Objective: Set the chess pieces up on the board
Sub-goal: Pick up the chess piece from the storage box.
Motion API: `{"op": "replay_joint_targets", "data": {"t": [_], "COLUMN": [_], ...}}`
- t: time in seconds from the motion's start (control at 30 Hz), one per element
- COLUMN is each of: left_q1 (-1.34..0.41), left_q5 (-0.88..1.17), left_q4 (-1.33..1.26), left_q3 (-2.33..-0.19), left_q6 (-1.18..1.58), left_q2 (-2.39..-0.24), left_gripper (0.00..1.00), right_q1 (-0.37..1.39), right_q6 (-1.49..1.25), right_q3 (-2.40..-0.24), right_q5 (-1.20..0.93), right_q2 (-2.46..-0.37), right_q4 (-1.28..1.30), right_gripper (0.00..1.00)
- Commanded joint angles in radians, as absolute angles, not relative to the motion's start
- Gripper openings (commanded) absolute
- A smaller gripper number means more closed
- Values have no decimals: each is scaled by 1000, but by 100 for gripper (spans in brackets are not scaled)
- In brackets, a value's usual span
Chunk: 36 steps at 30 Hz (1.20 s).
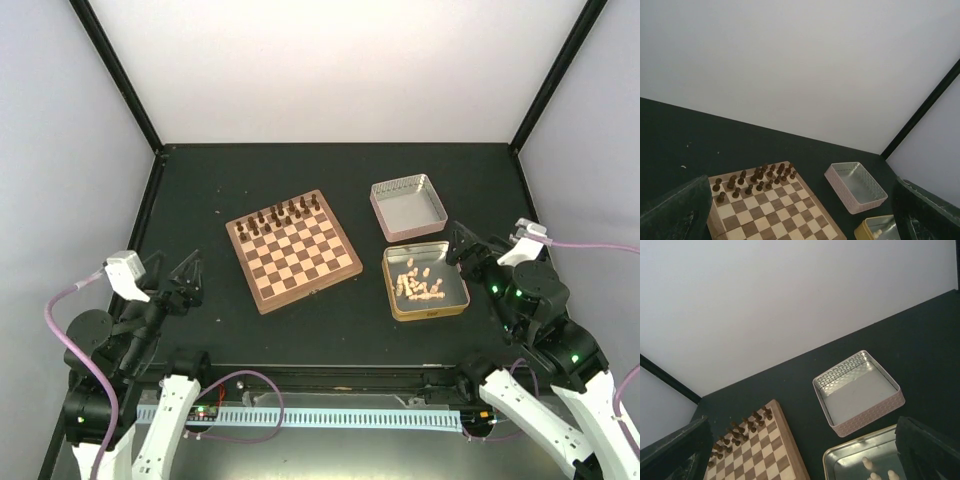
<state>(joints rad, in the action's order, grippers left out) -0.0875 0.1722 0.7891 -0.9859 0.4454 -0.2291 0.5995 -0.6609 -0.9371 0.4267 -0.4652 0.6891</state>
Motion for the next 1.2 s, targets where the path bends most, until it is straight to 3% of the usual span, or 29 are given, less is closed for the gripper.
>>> {"op": "replay_joint_targets", "data": {"t": [0.0,0.27,0.43,0.7,0.93,1.17], "left_q1": [-103,-143,-143,-144,-143,-143], "left_q5": [196,225,279,313,273,275], "left_q4": [798,741,621,460,406,384], "left_q3": [-997,-944,-791,-575,-520,-514], "left_q6": [426,435,483,620,603,541], "left_q2": [-216,-225,-189,-252,-340,-424], "left_gripper": [99,99,99,99,99,99], "right_q1": [597,597,597,573,400,383], "right_q6": [-666,-706,-718,-667,-623,-601], "right_q3": [-956,-930,-914,-935,-836,-799], "right_q5": [431,453,482,474,217,117], "right_q2": [-467,-493,-584,-849,-990,-1188], "right_q4": [740,770,811,852,776,711], "right_gripper": [100,100,97,73,47,37]}}
